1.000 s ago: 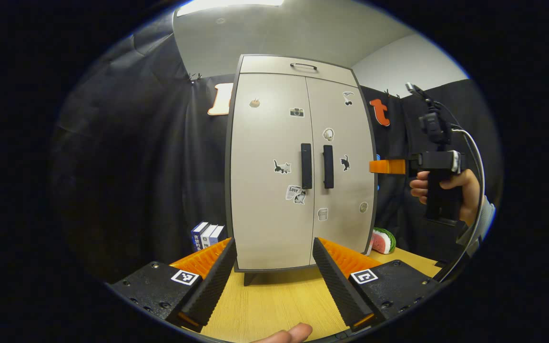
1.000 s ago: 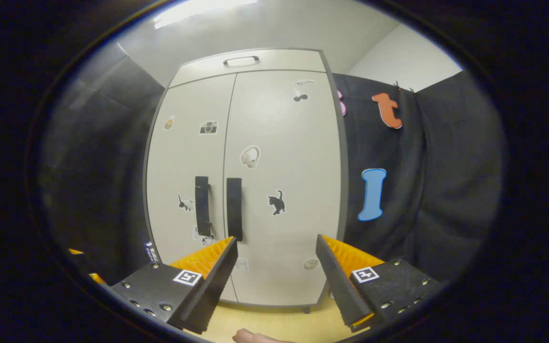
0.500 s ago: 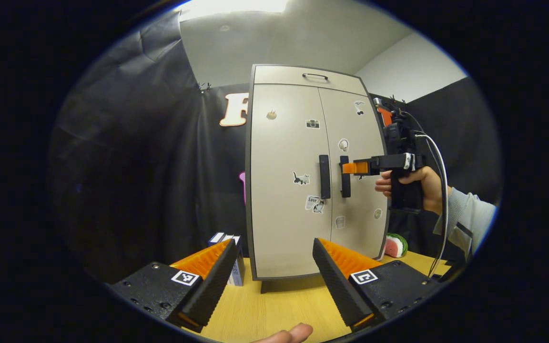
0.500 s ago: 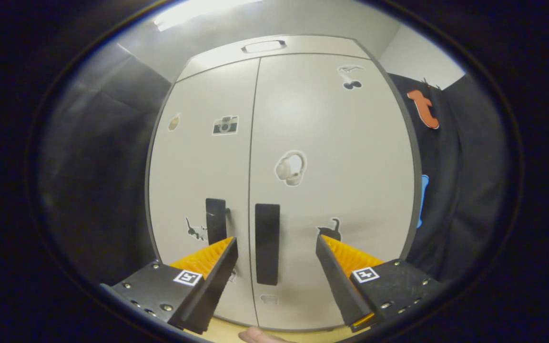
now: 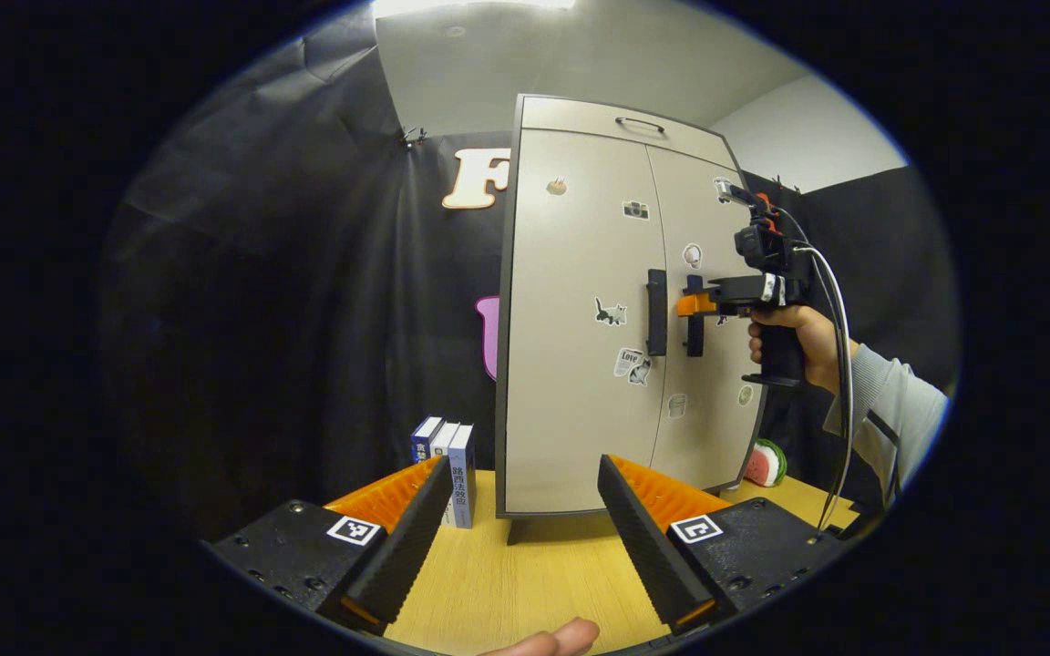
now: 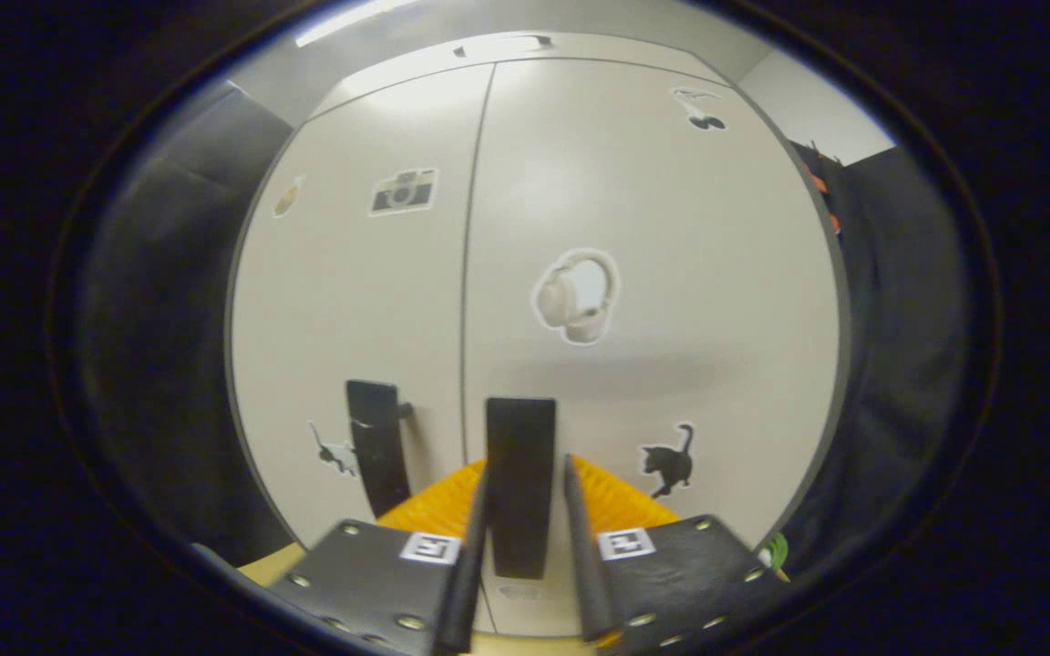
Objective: Open the right door of the double-door shoe cabinet with the right hand, and open the left door with the left hand.
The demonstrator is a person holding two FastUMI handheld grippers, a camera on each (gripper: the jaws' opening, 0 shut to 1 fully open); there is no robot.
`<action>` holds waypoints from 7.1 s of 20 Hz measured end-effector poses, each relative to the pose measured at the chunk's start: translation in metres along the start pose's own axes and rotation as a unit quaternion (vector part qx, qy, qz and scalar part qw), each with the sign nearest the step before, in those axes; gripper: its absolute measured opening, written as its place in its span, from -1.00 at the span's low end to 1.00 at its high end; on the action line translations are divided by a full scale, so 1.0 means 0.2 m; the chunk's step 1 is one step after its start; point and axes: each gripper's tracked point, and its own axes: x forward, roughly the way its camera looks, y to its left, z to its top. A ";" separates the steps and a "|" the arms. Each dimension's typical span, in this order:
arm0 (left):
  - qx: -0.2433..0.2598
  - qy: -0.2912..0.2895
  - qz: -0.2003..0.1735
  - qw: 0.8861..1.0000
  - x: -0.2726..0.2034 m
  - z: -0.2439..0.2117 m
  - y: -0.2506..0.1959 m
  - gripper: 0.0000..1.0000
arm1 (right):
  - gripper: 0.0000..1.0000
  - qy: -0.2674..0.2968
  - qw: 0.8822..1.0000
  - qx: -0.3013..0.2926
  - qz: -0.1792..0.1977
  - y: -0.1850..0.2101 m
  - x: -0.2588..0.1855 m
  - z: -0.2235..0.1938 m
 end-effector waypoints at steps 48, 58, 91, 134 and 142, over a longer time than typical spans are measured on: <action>0.024 0.013 -0.056 0.998 0.00 0.01 -0.78 0.99 | -0.65 0.056 0.998 0.010 0.027 -0.73 -0.73 -0.08; 0.032 0.025 -0.050 0.998 0.05 -0.04 -0.77 0.99 | -0.99 0.024 0.997 0.061 0.038 -0.99 -0.72 -0.09; 0.001 0.018 -0.026 1.000 1.13 0.41 -0.86 0.95 | 0.89 -0.020 0.999 0.044 -0.011 -0.75 -1.66 -0.37; 0.033 0.006 -0.047 0.998 0.89 0.45 -0.76 -0.50 | 0.89 -0.027 0.998 0.052 -0.028 -0.25 -2.20 -0.57; 0.045 0.013 -0.037 0.998 0.71 0.43 -0.61 -0.48 | 0.89 -0.031 0.998 0.042 -0.022 -0.16 -2.25 -0.56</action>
